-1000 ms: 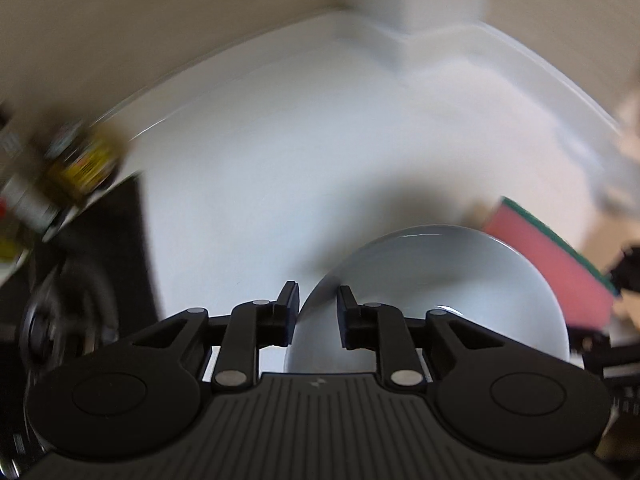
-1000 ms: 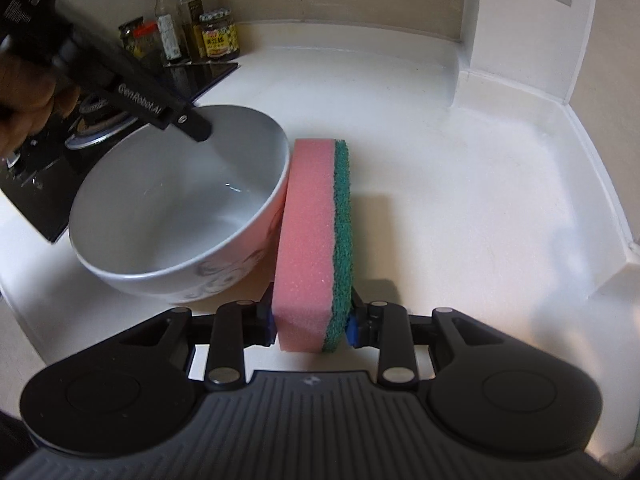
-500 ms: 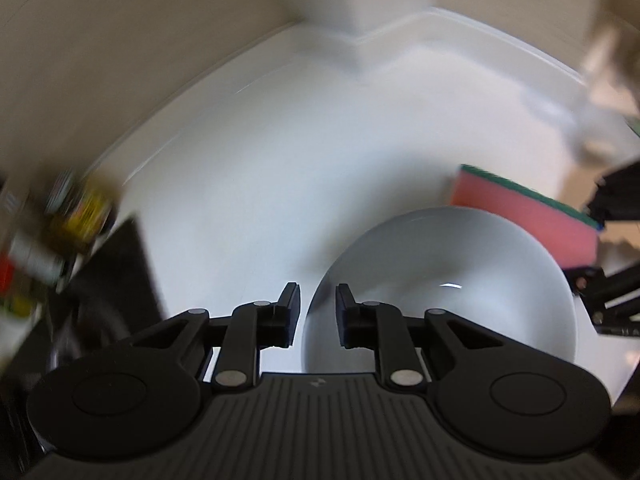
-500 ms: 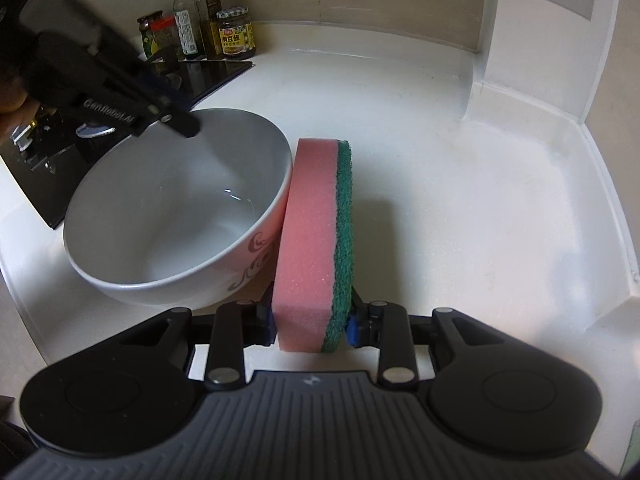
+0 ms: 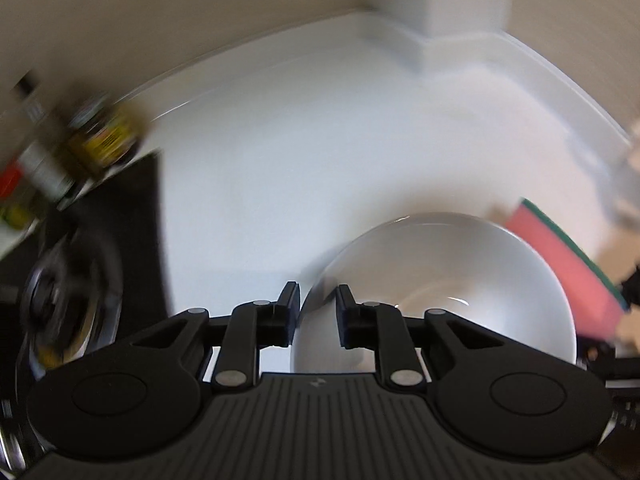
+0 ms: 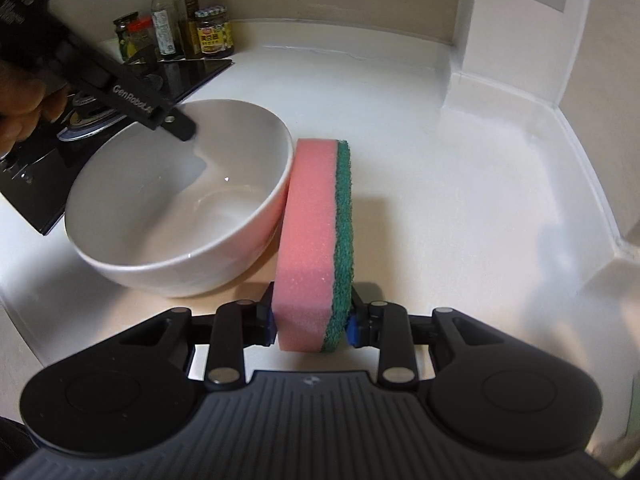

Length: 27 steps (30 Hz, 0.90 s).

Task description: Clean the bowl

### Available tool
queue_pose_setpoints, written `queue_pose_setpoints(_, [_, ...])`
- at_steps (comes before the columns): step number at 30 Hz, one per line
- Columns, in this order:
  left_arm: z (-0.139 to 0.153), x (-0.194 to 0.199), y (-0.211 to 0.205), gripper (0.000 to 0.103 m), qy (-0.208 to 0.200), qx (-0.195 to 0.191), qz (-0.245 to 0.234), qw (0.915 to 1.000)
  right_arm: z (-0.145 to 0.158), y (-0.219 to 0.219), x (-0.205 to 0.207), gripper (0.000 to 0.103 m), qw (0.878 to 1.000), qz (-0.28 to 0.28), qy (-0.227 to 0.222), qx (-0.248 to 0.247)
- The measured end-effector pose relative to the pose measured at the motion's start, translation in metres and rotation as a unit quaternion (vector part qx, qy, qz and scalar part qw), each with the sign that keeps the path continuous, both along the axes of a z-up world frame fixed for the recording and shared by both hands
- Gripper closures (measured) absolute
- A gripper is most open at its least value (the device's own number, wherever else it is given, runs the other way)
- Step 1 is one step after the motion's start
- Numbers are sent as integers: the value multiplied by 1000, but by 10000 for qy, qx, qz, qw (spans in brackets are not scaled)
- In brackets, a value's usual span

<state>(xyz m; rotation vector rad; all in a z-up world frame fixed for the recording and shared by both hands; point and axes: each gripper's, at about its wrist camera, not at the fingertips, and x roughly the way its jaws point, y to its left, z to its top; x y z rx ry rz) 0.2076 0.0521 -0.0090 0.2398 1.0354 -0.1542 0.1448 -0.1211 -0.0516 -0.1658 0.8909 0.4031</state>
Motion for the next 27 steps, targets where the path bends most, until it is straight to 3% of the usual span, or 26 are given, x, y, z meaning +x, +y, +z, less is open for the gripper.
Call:
queue_pose_setpoints(3, [3,-6,3,83,249,5,-492,9985,0,1,-3,76,10000,-49,19,-20])
queue_pose_setpoints(6, [8,1,-1,82,136,229,-1252,9918,1,0,-1,76,10000,8,32,-59])
queue_pose_setpoints(11, [6,22,-14,81,249,362,-2355,9709,1,1,0,76,9999,80,8,-133])
queue_pose_setpoints(13, [0,26,-18,82,469,426,-2576,9642,1,1,1,76,9998,85,5,-159])
queue_pose_setpoints(15, [-3,30,-18,85,575,407,-2395,9683,1,2,2,76,9998,80,2,-178])
queue_pose_setpoints(17, [-3,33,-11,85,648,134,-1928,9790,1,2,3,76,9999,44,4,-147])
queue_pose_setpoints(21, [-5,25,-2,84,477,-36,-1227,9913,1,5,4,76,9999,14,4,-140])
queue_pose_setpoints(27, [-8,4,14,85,291,-476,-225,9982,1,7,2,76,9999,10,-21,-148])
